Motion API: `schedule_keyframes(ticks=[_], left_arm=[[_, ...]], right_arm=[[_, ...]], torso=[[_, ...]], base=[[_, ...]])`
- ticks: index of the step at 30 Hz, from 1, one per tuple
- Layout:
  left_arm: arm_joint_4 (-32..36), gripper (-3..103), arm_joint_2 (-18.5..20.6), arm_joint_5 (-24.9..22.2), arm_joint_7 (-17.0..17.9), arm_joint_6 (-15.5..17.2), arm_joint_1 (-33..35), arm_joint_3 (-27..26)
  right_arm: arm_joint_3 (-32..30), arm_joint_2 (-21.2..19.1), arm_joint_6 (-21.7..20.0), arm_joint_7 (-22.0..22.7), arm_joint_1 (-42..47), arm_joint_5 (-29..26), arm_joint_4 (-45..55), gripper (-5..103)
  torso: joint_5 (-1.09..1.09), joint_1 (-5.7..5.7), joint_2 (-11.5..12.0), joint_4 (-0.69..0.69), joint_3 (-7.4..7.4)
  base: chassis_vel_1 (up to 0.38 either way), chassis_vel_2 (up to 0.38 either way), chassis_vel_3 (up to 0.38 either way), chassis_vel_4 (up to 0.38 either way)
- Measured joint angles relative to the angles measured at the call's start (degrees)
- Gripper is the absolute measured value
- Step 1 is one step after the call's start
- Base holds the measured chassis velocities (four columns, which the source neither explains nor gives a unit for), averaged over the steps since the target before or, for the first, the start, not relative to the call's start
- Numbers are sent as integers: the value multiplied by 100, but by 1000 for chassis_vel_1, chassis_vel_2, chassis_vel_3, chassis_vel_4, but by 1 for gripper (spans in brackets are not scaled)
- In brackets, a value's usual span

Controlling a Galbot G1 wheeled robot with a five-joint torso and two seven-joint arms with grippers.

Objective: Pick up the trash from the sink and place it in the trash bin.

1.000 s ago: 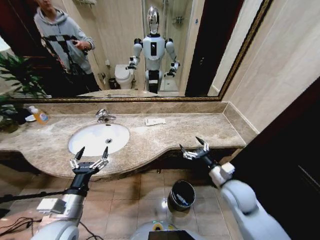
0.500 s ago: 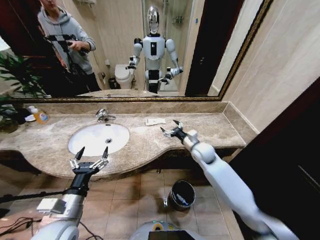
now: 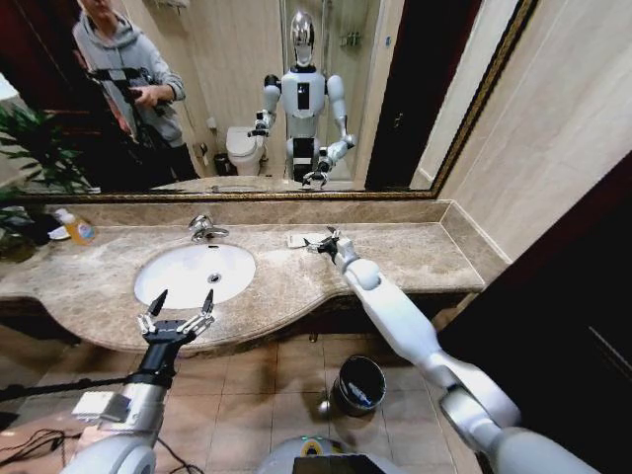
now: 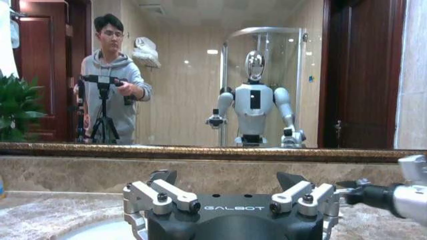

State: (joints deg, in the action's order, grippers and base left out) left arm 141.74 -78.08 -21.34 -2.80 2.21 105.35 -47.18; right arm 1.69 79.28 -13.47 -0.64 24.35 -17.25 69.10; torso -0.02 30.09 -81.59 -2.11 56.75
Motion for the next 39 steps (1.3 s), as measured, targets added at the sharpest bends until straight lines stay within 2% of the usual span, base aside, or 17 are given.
schedule_keyframes(ticks=[5, 9, 10, 11, 21, 28, 31, 32, 35, 36, 39], left_arm=[[0, 100, 0, 0, 0, 0, 0, 0], [0, 100, 0, 0, 1, 0, 0, -1], [0, 100, 0, 0, 1, 0, 0, 0], [0, 100, 0, 0, 1, 0, 0, 0], [0, 100, 0, 0, 0, 0, 0, 0], [0, 100, 0, 0, 0, 0, 0, 0], [0, 100, 0, 0, 0, 0, 0, 0], [0, 100, 0, 0, 0, 0, 0, 0], [0, 100, 0, 0, 0, 0, 0, 0], [0, 100, 0, 0, 0, 0, 0, 0], [0, 100, 0, 0, 0, 0, 0, 0]], right_arm=[[-159, 286, 61, 15, -165, 11, -523, 100], [-574, 189, 94, 39, -19, 94, -662, 100], [-703, 153, 104, 49, 17, 118, -752, 100], [-784, 163, 125, 49, 4, 119, -889, 100], [-875, 320, 294, -141, -105, -31, -1351, 100], [-839, 402, 526, -370, -157, 196, -1490, 102], [-838, 393, 552, -443, -158, 236, -1533, 91], [-838, 393, 552, -443, -158, 236, -1533, 91], [-845, 380, 597, -589, -154, 260, -1616, 75], [-845, 380, 597, -589, -154, 260, -1616, 75], [-845, 372, 639, -696, -139, 306, -1646, 59]], torso=[[0, 0, 0, -2, 0], [0, 0, 0, -1, 0], [-1, -1, -1, 8, 0], [1, -1, -1, 5, 0], [2, 0, -1, 0, 0], [2, 0, -1, 0, 0], [1, 0, -1, 0, 0], [1, 0, -1, 0, 0], [2, 0, -1, 0, 0], [2, 0, -1, 0, 0], [2, 0, -1, 0, 0]], base=[[0, 0, 0, 0], [0, 0, 0, 0], [0, 0, 0, 0], [-18, -58, -24, -27], [-3, -12, -5, -3], [0, 0, 0, 0], [0, 0, 0, 0], [0, 0, 0, 0], [0, 0, 0, 0], [0, 0, 0, 0], [0, 0, 0, 0]])
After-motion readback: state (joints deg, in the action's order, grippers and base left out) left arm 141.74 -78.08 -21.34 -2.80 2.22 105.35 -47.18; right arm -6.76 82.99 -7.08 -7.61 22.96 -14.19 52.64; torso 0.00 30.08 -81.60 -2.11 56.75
